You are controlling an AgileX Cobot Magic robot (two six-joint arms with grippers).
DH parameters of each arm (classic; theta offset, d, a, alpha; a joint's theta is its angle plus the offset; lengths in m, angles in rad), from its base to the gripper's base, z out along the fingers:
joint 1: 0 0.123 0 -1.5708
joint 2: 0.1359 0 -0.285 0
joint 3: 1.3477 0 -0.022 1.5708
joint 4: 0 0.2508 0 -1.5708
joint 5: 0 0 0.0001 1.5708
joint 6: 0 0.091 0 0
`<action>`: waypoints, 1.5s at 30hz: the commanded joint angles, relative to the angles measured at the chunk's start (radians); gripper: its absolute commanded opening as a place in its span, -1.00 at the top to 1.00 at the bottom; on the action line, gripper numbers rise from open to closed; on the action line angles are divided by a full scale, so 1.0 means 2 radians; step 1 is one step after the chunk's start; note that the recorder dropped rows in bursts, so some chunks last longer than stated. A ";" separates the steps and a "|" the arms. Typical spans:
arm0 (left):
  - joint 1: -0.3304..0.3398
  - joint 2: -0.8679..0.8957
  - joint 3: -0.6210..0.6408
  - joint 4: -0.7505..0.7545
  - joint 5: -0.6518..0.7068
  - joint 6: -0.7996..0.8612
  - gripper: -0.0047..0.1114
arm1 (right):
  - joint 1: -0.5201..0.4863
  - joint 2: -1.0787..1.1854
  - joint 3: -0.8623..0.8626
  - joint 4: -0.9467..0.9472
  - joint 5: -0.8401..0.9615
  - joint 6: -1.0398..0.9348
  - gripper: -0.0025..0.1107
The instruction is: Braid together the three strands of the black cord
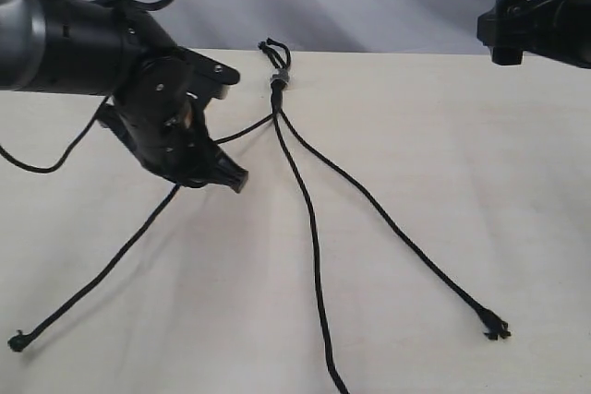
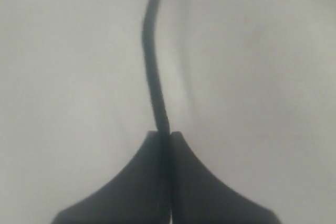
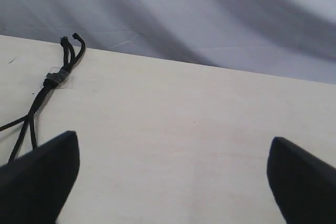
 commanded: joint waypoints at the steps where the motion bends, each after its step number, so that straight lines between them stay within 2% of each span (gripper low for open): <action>1: 0.039 -0.003 0.037 0.005 -0.027 -0.012 0.92 | 0.010 -0.004 0.002 0.005 0.002 0.001 -0.63; 4: 0.054 0.000 0.058 0.005 -0.059 -0.012 0.91 | 0.036 -0.004 0.002 0.005 0.002 0.000 -0.63; 6: 0.057 0.000 0.063 0.006 -0.062 -0.004 0.84 | 0.060 -0.004 0.002 0.005 0.002 -0.003 -0.63; 8: 0.057 0.000 0.063 0.006 -0.061 -0.004 0.61 | 0.086 -0.004 0.002 0.005 0.004 -0.006 -0.63; 11: 0.057 0.000 0.063 0.006 -0.071 -0.004 0.11 | 0.123 -0.004 0.001 0.005 0.018 -0.013 -0.63; 12: 0.057 0.000 0.063 0.006 -0.073 -0.004 0.00 | 0.137 -0.004 0.001 0.005 0.027 -0.016 -0.63; 14: 0.057 -0.001 0.062 0.013 -0.083 0.001 -0.18 | 0.162 -0.004 -0.001 0.005 0.049 -0.017 -0.63; 16: 0.057 -0.004 0.056 0.029 -0.083 0.001 -0.22 | 0.190 0.004 -0.011 0.007 0.092 -0.017 -0.63; 19: 0.059 -0.024 0.046 0.045 -0.081 0.000 -0.16 | 0.237 0.029 -0.026 0.010 0.149 -0.017 -0.63; 21: 0.065 -0.043 0.041 0.044 -0.083 0.000 -0.01 | 0.267 0.056 -0.030 0.010 0.165 -0.017 -0.63; 24: 0.076 -0.078 0.043 0.044 -0.081 0.000 0.43 | 0.307 0.100 -0.030 0.010 0.165 -0.041 -0.63; 26: 0.085 -0.103 0.052 0.044 -0.094 0.000 0.81 | 0.331 0.129 -0.030 0.011 0.169 -0.043 -0.63; 27: 0.089 -0.112 0.057 0.045 -0.102 0.004 0.91 | 0.341 0.144 -0.030 0.014 0.172 -0.043 -0.63; 33: 0.111 -0.167 0.073 0.048 -0.119 0.004 0.89 | 0.364 0.221 -0.037 0.075 0.173 -0.042 -0.63; 42: 0.113 -0.189 0.083 0.047 -0.124 0.004 0.89 | 0.364 0.298 -0.066 0.096 0.213 -0.047 -0.63; 44: 0.113 -0.189 0.083 0.045 -0.124 0.004 0.89 | 0.364 0.305 -0.066 0.104 0.218 -0.059 -0.53; 45: 0.113 -0.189 0.083 0.045 -0.124 0.004 0.89 | 0.364 0.308 -0.066 0.111 0.220 -0.066 -0.39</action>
